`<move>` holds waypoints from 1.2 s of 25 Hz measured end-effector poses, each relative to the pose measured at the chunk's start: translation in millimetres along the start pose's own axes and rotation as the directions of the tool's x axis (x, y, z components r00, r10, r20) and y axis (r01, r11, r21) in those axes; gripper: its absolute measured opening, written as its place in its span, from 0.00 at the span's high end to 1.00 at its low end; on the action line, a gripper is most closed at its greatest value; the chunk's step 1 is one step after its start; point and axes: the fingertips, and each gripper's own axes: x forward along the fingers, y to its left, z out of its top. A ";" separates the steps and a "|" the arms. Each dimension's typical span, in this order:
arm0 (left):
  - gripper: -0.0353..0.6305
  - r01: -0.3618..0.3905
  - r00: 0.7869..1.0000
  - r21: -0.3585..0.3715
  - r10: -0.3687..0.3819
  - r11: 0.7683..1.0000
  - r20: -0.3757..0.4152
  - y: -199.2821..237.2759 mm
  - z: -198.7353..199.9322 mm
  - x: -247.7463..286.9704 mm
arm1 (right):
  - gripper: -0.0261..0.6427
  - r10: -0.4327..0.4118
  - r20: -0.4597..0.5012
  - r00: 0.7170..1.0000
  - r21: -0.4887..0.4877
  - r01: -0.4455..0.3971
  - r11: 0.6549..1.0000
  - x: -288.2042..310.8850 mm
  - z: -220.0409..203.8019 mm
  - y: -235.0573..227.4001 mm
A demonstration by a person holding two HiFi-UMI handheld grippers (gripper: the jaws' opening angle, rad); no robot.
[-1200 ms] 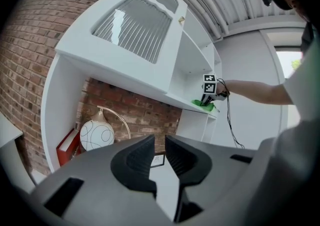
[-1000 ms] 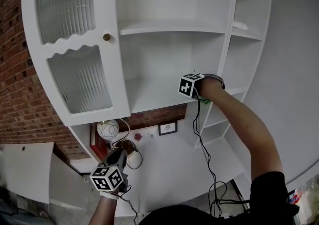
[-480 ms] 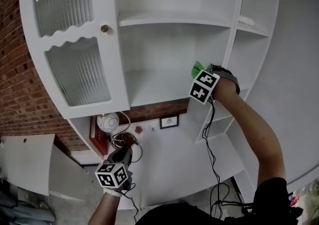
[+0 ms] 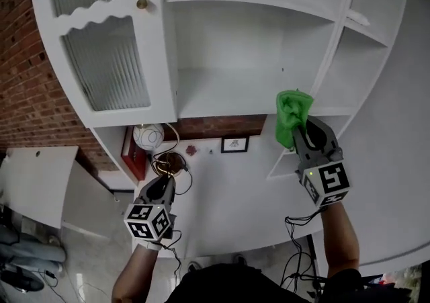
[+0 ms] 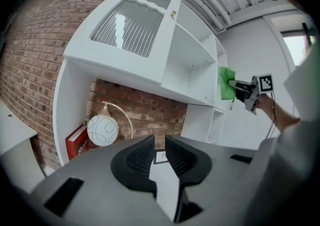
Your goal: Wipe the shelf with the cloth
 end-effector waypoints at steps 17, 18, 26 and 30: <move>0.85 -0.228 0.961 0.096 0.208 0.969 0.181 -5.1 29.1 -64.6 | 0.91 0.090 -0.052 0.995 0.351 -0.066 0.934 -58.1 -95.6 83.2; 0.85 -0.229 0.961 0.096 0.209 0.969 0.180 -5.9 28.4 -65.9 | 0.91 0.093 -0.055 0.994 0.355 -0.068 0.933 -59.8 -96.5 84.7; 0.85 -0.236 0.958 0.128 0.209 0.963 0.196 -13.4 34.4 -67.1 | 0.89 0.098 -0.019 0.995 0.330 -0.086 0.940 -69.7 -95.7 94.9; 0.85 -0.230 0.958 0.118 0.203 0.966 0.204 -15.1 37.2 -66.3 | 0.89 0.108 -0.010 0.994 0.337 -0.098 0.936 -72.0 -93.8 96.4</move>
